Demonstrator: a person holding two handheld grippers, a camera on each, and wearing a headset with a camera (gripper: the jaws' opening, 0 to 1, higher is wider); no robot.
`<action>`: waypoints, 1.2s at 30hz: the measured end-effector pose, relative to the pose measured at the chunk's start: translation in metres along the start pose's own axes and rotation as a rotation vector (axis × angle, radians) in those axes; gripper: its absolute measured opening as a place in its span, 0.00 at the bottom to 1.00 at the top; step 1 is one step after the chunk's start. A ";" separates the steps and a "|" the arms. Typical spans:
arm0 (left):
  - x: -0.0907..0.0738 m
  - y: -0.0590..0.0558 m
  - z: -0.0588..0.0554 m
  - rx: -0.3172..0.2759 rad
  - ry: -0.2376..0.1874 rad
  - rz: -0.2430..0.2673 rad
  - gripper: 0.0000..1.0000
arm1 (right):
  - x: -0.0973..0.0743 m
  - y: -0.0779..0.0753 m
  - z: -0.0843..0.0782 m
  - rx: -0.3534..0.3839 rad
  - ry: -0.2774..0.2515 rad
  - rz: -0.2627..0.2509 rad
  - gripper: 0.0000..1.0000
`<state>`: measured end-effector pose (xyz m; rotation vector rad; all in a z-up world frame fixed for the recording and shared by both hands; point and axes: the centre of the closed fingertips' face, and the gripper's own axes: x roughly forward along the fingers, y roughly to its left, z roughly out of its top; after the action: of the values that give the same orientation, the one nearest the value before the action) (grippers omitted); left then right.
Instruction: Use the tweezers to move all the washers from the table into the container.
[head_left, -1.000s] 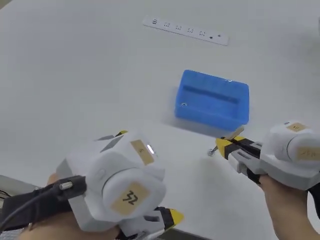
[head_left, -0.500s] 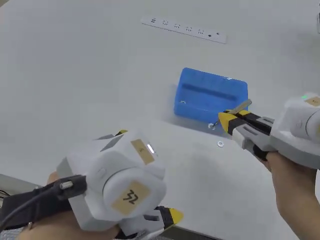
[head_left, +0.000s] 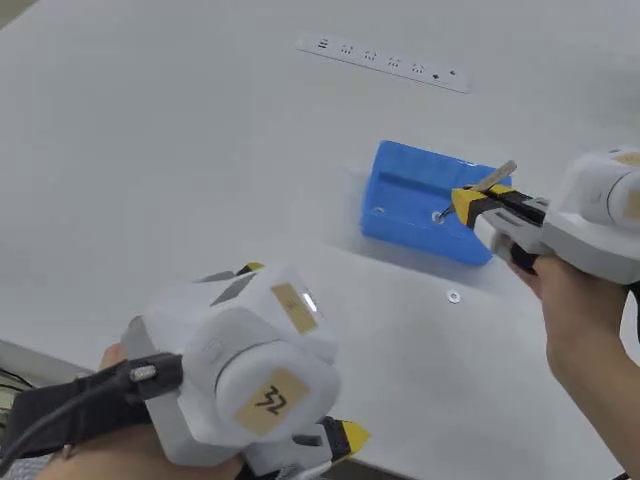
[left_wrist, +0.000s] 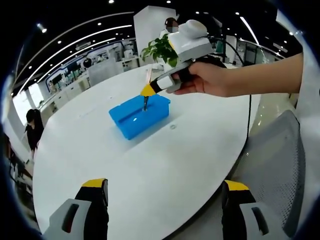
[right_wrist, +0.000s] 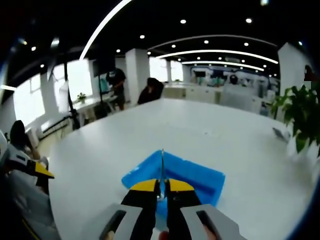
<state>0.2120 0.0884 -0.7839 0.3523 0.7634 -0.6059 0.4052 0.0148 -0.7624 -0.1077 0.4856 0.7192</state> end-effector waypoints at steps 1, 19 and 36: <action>0.000 0.000 0.000 0.002 0.001 0.001 0.97 | 0.004 0.000 -0.003 -0.005 0.014 -0.001 0.03; 0.004 0.000 -0.005 -0.015 0.018 -0.005 0.96 | 0.030 -0.007 -0.034 -0.067 0.112 -0.018 0.03; 0.003 0.002 -0.006 -0.018 0.020 -0.001 0.95 | 0.036 -0.013 -0.042 -0.050 0.134 -0.016 0.03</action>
<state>0.2114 0.0916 -0.7898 0.3414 0.7878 -0.5968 0.4207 0.0158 -0.8172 -0.2080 0.5942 0.7111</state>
